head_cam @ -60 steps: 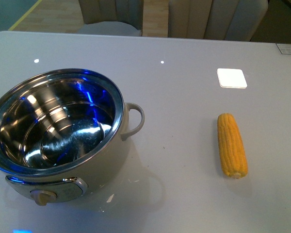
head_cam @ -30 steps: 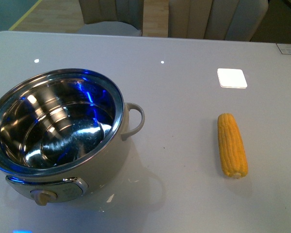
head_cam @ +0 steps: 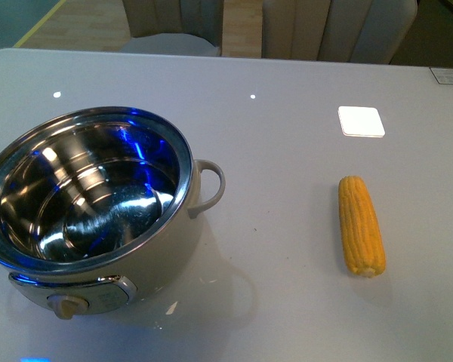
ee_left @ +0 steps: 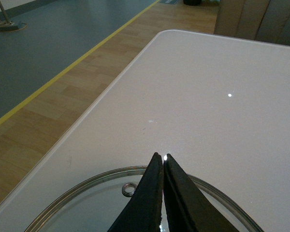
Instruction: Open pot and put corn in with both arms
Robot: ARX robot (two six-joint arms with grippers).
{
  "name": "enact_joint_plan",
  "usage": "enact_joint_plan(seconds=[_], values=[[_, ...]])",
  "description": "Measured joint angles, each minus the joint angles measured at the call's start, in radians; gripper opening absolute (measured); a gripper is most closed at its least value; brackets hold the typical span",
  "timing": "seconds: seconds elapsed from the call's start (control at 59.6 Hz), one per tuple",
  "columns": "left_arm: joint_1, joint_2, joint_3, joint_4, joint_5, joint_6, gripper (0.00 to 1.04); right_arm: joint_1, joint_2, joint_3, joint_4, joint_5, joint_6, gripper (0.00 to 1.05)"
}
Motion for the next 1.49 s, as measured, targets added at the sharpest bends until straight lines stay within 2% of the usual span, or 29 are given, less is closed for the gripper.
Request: enact_joint_plan(seconds=[0.034,0.05,0.118,0.134,0.185,0.252,0.369,0.638,0.756,0.806,1.461,1.494], values=[[-0.092,-0.146,-0.186,-0.06,-0.117,-0.029,0.03,-0.003,-0.002,0.0,0.0,-0.002,-0.001,0.96],[-0.153,-0.238,-0.282,-0.095,-0.144,-0.039,0.03,-0.003,0.0,0.0,0.0,-0.003,0.0,0.96],[-0.435,-0.655,-0.602,-0.275,-0.173,-0.054,0.03,-0.002,0.002,-0.002,0.0,-0.026,-0.003,0.96],[-0.515,-0.823,-0.689,-0.36,-0.184,-0.054,0.03,-0.003,-0.001,-0.002,0.0,-0.027,-0.003,0.96],[-0.564,-1.104,-0.782,-0.507,-0.217,-0.056,0.03,-0.003,0.001,-0.002,-0.001,-0.005,-0.003,0.96],[-0.568,-1.454,-0.816,-0.629,-0.253,-0.063,0.03,-0.003,-0.002,0.0,-0.001,0.005,-0.002,0.96],[-0.573,-1.842,-0.819,-0.789,-0.267,-0.068,0.03,-0.003,-0.002,0.0,-0.002,-0.007,-0.003,0.96],[-0.573,-2.14,-0.819,-1.068,-0.261,-0.071,0.03,-0.003,-0.001,0.0,-0.002,-0.008,-0.003,0.96],[-0.573,-2.35,-0.818,-1.308,-0.262,-0.071,0.03,-0.003,-0.001,0.0,-0.002,-0.008,-0.003,0.96],[-0.573,-2.416,-0.818,-1.359,-0.262,-0.071,0.03,-0.003,-0.001,0.0,-0.002,-0.008,-0.003,0.96],[-0.573,-2.452,-0.818,-1.376,-0.262,-0.072,0.03,-0.003,-0.001,0.0,-0.002,-0.008,-0.003,0.96],[-0.573,-2.452,-0.818,-1.376,-0.262,-0.073,0.08,-0.003,-0.001,0.0,-0.002,-0.008,-0.003,0.96]])
